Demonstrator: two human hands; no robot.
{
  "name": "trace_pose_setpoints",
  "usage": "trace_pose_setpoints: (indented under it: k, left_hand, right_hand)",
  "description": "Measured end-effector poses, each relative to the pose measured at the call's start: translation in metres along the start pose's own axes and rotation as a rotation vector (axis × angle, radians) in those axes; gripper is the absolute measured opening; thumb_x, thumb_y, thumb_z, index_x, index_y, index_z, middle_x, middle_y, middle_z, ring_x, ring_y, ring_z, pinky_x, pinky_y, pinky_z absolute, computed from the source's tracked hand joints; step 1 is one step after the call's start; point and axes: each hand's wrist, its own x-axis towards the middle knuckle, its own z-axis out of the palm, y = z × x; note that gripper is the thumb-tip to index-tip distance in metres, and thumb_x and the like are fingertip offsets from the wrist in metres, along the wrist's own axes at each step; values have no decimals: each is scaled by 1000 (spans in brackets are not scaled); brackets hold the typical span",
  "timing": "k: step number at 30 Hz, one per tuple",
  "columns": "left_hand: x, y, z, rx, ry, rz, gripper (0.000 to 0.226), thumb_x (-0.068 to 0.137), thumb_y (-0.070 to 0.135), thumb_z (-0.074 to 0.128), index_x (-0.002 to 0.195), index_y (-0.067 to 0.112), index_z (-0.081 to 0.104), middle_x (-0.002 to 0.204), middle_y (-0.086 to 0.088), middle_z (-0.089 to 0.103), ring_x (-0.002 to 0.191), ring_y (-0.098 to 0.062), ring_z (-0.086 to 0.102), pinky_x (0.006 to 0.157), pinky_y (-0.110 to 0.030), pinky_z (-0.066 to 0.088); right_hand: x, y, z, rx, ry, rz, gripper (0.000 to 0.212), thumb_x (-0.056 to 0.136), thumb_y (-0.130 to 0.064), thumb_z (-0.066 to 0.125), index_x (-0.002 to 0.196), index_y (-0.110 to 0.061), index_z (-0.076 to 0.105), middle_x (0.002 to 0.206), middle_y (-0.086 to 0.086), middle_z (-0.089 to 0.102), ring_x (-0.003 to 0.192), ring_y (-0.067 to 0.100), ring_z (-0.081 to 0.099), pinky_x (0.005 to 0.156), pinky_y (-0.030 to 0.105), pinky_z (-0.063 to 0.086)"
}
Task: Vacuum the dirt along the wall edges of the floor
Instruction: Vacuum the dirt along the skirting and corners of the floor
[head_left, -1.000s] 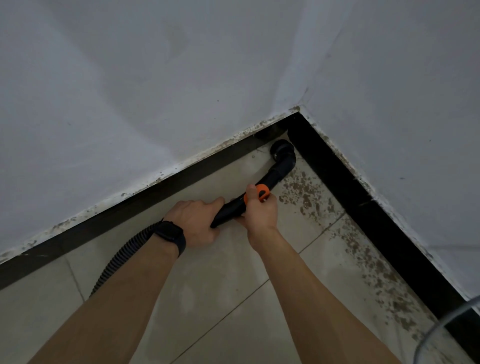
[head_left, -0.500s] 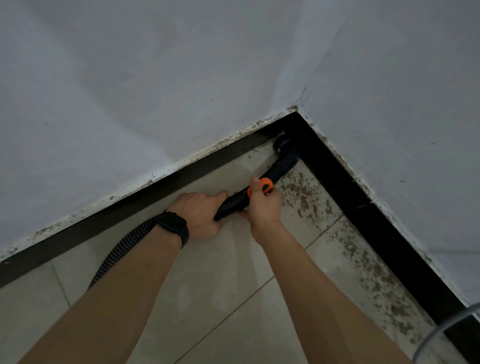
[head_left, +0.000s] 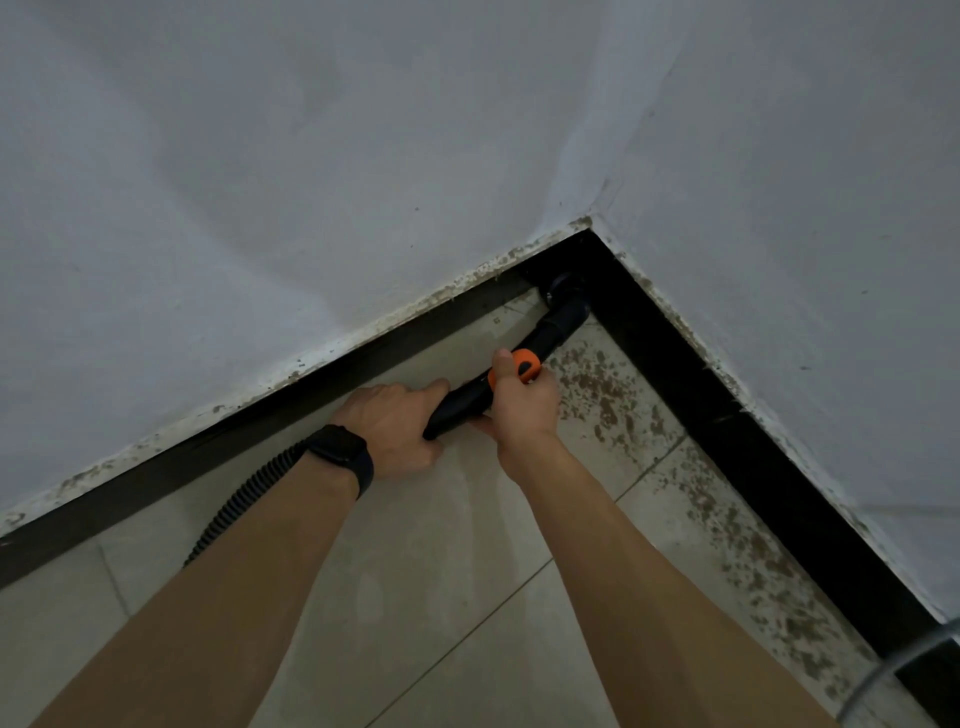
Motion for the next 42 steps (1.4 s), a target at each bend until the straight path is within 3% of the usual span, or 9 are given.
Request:
trace_pose_setpoints:
  k: [9,21,29,34,39,42]
  left_hand:
    - [4,-4,-5,-25,-5,-15,30,80,37,60,101,32,39,71,3,53,57,-15,50,51,-26,39]
    - [5,-5,-6,-19,-18,-19,30,80,36,60,101,31,40,73,3,53,58,-15,50,53,-27,40]
    - [-5,7,2,-69,-24,-49,31,81,35,59,103,30,39,76,2,52,67,-24,55,57,-30,43]
    - [-24,9,11,-90,-32,-88,28,84,34,58,102,30,37,78,1,52,67,-23,54,58,-30,41]
    - [-37,15,19,-116,-39,-132,29,83,33,57,106,28,39,79,0,53,70,-26,56,63,-33,47]
    - [-38,22,24,-138,-24,-146,28,82,33,56,103,28,38,78,1,53,69,-26,55,63,-33,47]
  right_hand:
    - [7,-4,7,-12,2,-23,35,100,-37,63,122,-11,53,107,11,64,99,31,67,91,57,58]
    - [4,-9,9,-74,-6,-24,37,99,-41,63,121,-12,54,108,11,65,98,32,68,88,57,59]
    - [-5,-9,1,-98,-3,-44,33,99,-40,63,116,-12,55,105,12,64,97,31,67,86,57,60]
    - [-18,-2,-2,-114,-47,-39,21,100,-37,63,99,-19,53,101,11,62,95,30,66,87,58,60]
    - [-32,1,-6,-121,-81,-25,19,101,-37,62,100,-20,53,100,7,61,99,30,65,88,57,60]
    - [-34,-5,-15,-117,-119,4,25,102,-34,62,115,-15,53,104,8,60,103,31,65,85,56,61]
